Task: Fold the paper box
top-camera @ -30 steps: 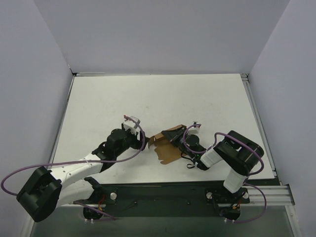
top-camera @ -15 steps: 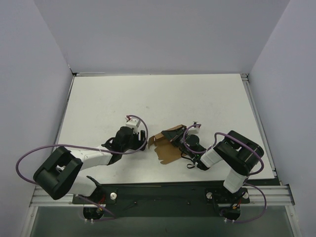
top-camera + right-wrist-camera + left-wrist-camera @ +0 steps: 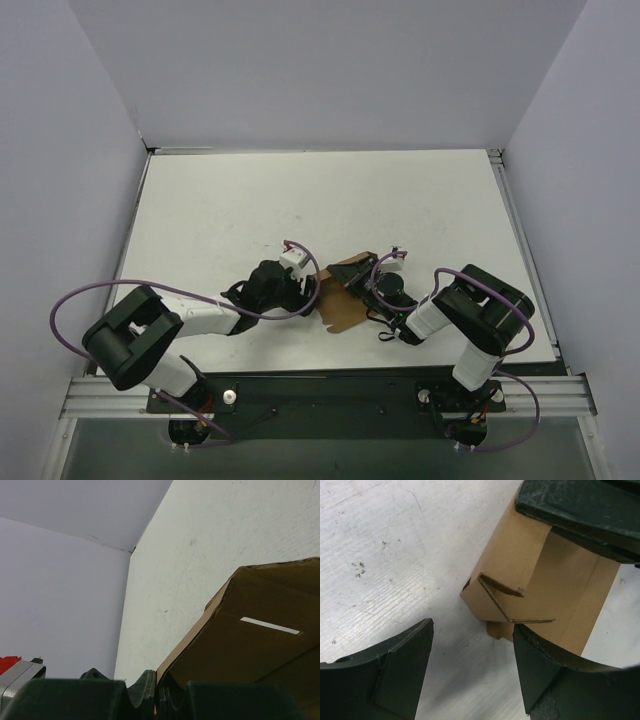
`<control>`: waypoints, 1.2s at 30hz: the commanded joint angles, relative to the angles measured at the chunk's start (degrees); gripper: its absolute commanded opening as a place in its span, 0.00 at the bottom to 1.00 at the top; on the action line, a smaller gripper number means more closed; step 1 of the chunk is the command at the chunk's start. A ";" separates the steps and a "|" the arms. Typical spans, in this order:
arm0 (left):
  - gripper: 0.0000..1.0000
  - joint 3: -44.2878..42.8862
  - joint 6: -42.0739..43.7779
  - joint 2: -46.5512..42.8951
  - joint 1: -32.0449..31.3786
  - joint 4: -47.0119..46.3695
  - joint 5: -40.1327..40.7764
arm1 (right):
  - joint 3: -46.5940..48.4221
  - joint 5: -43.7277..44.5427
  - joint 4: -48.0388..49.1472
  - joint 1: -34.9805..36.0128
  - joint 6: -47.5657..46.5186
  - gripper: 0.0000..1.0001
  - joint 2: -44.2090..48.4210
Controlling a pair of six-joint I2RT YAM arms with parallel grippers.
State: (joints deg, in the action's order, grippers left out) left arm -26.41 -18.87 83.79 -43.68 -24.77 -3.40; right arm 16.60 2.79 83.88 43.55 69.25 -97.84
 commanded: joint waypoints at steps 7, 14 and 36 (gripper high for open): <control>0.72 -2.76 2.52 2.25 -1.93 -7.74 2.95 | -1.57 -0.32 5.77 0.22 -3.25 0.00 -1.83; 0.62 -1.36 3.14 4.19 -3.16 -16.26 7.51 | -1.75 -0.15 5.95 0.31 -3.16 0.00 -1.74; 0.54 0.22 6.92 10.78 -7.73 -24.27 19.48 | -1.57 3.19 -6.16 1.01 0.36 0.00 5.47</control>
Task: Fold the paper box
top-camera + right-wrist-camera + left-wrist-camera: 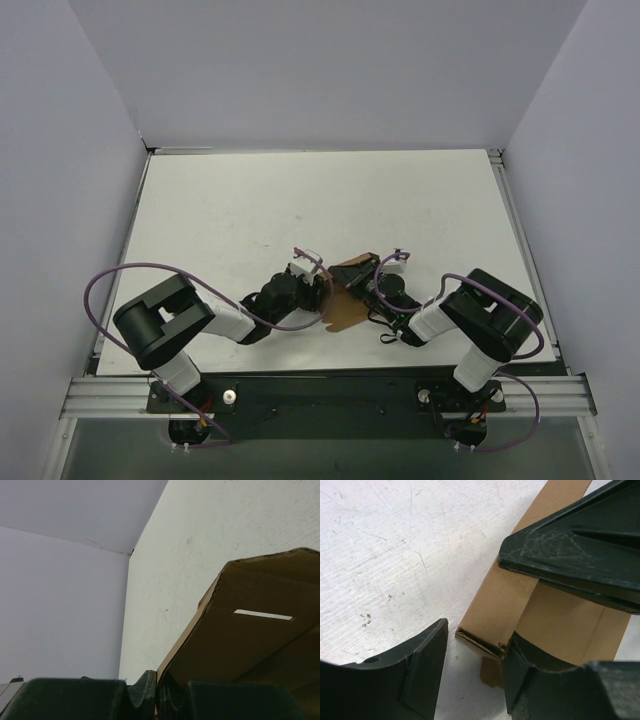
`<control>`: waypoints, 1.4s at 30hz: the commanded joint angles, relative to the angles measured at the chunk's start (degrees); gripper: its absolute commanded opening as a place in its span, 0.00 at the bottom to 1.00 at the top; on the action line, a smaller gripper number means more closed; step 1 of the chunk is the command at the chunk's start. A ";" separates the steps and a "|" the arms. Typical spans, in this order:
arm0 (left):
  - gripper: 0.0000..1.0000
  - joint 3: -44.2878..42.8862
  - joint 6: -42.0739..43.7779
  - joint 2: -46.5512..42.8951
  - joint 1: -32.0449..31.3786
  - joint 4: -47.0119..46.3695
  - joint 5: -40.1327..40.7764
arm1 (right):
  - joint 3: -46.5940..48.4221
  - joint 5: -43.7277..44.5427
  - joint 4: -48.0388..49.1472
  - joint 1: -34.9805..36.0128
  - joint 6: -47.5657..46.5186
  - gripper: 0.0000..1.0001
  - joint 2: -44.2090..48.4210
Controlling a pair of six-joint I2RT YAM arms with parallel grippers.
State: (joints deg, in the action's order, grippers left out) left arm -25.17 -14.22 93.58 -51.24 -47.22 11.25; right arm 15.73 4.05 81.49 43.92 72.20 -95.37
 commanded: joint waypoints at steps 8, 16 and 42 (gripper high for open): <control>0.48 -2.43 3.14 1.25 -0.79 -1.47 8.26 | 0.27 2.10 -6.61 1.08 -2.42 0.00 3.35; 0.19 -3.75 2.36 1.34 -1.58 2.22 16.78 | 0.09 6.31 -12.84 2.48 -1.45 0.00 6.42; 0.00 -5.59 -6.61 -13.59 10.28 35.00 -21.16 | 5.37 8.61 -73.91 2.13 -32.54 0.69 54.68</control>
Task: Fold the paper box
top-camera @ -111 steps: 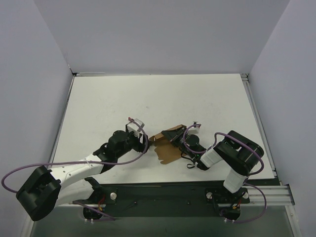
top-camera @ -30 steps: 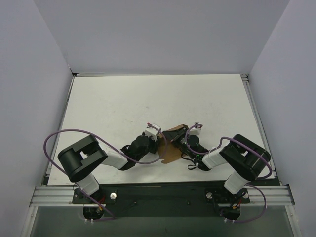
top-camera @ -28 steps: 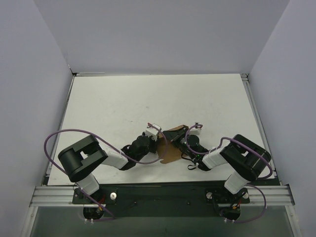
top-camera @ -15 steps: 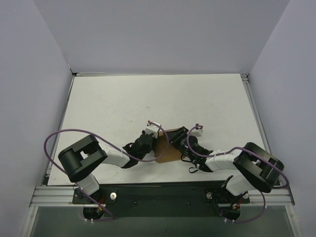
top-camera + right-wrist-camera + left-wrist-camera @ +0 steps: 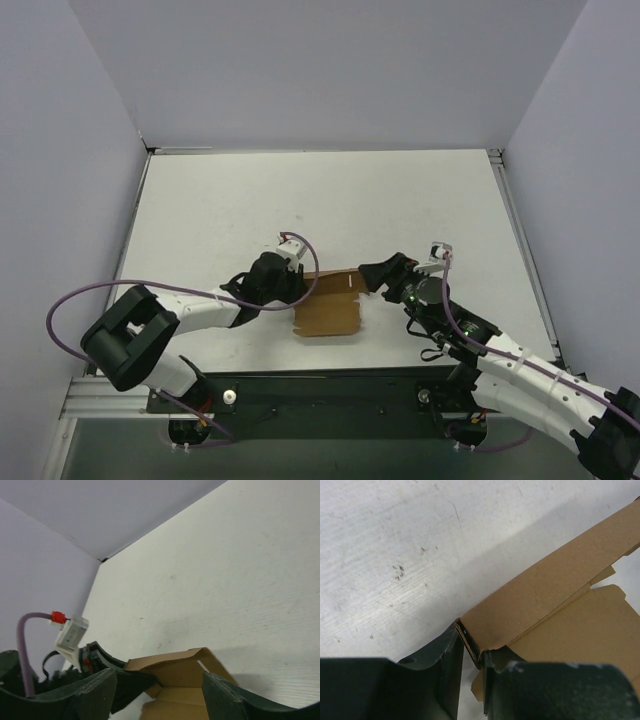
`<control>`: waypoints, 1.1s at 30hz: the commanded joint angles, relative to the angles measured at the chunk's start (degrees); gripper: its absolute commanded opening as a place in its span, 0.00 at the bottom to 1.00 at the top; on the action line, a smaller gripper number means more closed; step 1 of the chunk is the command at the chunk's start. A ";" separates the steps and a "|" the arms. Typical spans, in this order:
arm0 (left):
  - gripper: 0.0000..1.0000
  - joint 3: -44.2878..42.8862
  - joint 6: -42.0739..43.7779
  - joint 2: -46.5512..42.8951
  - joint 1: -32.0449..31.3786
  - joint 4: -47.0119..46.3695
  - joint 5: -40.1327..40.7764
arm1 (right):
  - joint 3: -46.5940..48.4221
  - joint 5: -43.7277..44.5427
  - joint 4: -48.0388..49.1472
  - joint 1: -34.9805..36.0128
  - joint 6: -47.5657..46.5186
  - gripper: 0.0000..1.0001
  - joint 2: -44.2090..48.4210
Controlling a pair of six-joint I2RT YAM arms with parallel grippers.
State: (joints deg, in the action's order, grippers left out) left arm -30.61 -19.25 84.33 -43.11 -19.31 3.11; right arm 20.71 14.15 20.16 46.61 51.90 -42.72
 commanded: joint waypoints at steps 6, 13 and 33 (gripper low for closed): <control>0.00 -0.24 -2.29 -9.26 3.03 11.57 -17.78 | 1.53 -5.10 -16.82 -0.56 -17.88 0.68 1.15; 0.00 -0.42 -3.43 -12.79 3.12 13.86 -19.02 | 1.71 -7.91 -15.16 -0.29 -21.05 0.56 -0.78; 0.00 -3.40 -2.99 -15.61 2.68 23.52 -7.18 | 6.18 11.33 -19.72 10.34 -21.23 0.00 -2.11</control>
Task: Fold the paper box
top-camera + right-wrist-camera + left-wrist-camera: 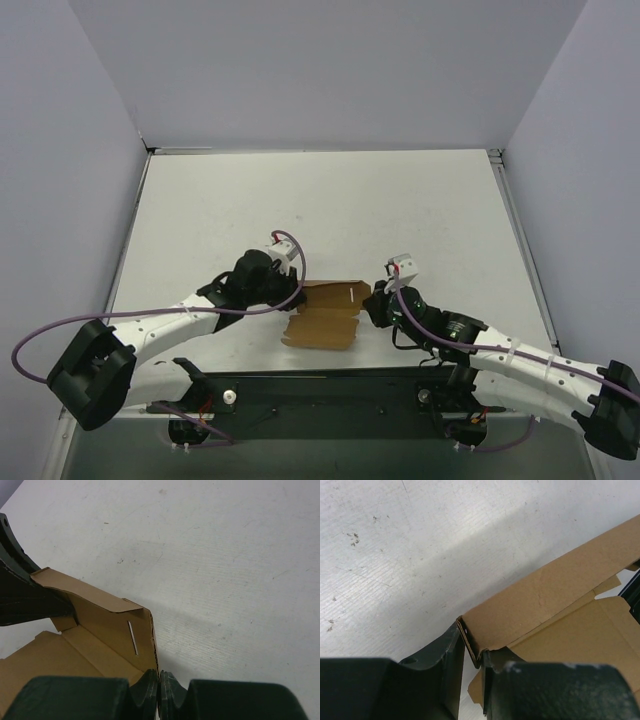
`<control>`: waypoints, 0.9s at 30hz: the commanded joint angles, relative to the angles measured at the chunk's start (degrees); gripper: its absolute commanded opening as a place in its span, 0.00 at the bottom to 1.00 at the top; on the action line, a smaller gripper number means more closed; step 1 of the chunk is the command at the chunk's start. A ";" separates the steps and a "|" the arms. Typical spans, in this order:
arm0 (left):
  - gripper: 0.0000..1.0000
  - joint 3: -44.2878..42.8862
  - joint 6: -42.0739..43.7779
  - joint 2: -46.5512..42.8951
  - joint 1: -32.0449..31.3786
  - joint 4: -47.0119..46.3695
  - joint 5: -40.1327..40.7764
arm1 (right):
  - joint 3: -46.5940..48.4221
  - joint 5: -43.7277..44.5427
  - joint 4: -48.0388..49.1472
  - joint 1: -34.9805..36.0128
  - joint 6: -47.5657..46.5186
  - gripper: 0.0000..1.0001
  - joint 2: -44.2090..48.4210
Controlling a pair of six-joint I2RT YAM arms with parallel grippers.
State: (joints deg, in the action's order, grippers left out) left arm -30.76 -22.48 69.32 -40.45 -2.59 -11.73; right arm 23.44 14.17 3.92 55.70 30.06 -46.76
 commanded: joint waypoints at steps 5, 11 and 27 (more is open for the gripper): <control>0.00 -6.14 0.95 1.86 -1.73 11.63 13.81 | 6.52 17.71 -8.13 5.02 1.66 0.00 0.89; 0.00 -8.17 0.95 4.68 -3.67 17.70 22.35 | 10.39 27.21 -12.79 10.91 3.15 0.00 -1.93; 0.00 -12.48 -2.83 9.43 -6.05 27.63 35.70 | 11.45 32.75 -16.40 13.81 4.83 0.00 -0.52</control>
State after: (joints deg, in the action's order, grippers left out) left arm -43.40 -26.09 75.59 -48.10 9.08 7.35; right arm 31.73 35.59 -8.19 68.88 34.72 -48.86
